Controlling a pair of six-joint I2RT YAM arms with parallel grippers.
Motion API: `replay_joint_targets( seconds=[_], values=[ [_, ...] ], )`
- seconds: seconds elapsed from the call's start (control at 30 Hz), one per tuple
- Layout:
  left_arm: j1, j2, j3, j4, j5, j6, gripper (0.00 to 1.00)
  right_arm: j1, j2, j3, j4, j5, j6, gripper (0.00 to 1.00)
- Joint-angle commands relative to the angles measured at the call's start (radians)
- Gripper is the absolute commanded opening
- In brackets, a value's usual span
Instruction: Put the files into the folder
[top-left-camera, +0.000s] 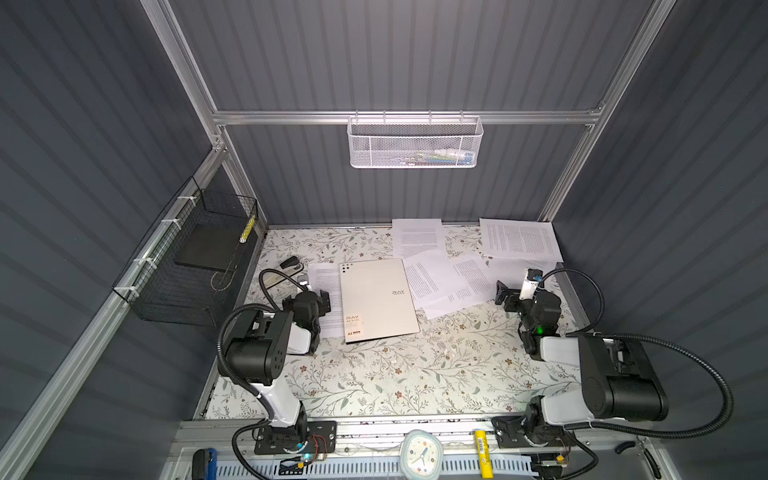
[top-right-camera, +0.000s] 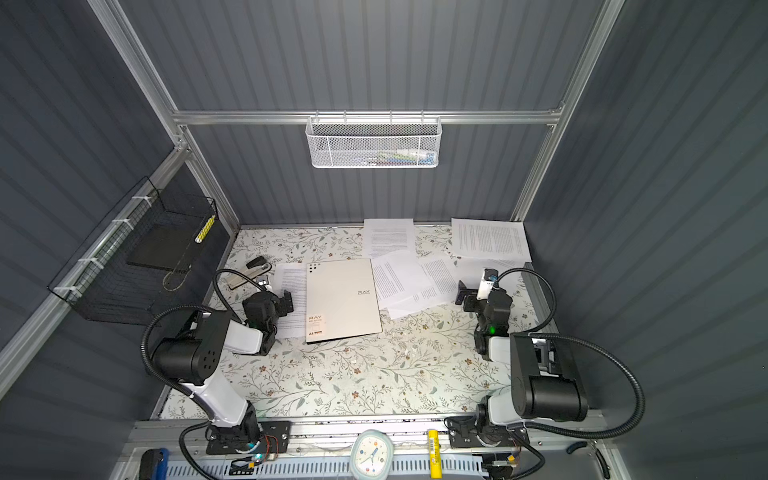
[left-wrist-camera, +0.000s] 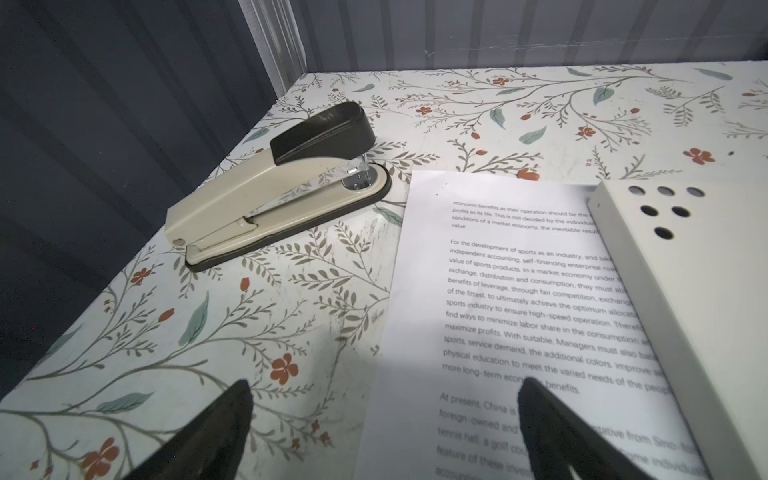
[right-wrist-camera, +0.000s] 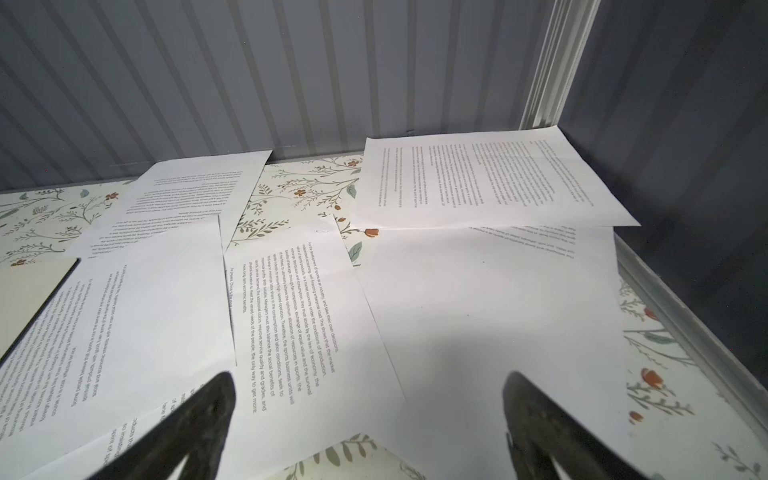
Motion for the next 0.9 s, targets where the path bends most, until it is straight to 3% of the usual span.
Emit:
replay_joint_targets(
  seconds=[0.0,0.87],
  values=[
    [0.002,-0.016,0.015,0.006,0.006,0.003,1.00,-0.002,0.001,0.000,0.018,-0.040,0.000,0.99],
    [0.006,-0.021,0.011,0.003,0.008,-0.007,1.00,0.005,0.000,-0.002,0.021,-0.028,-0.004,0.99]
  ],
)
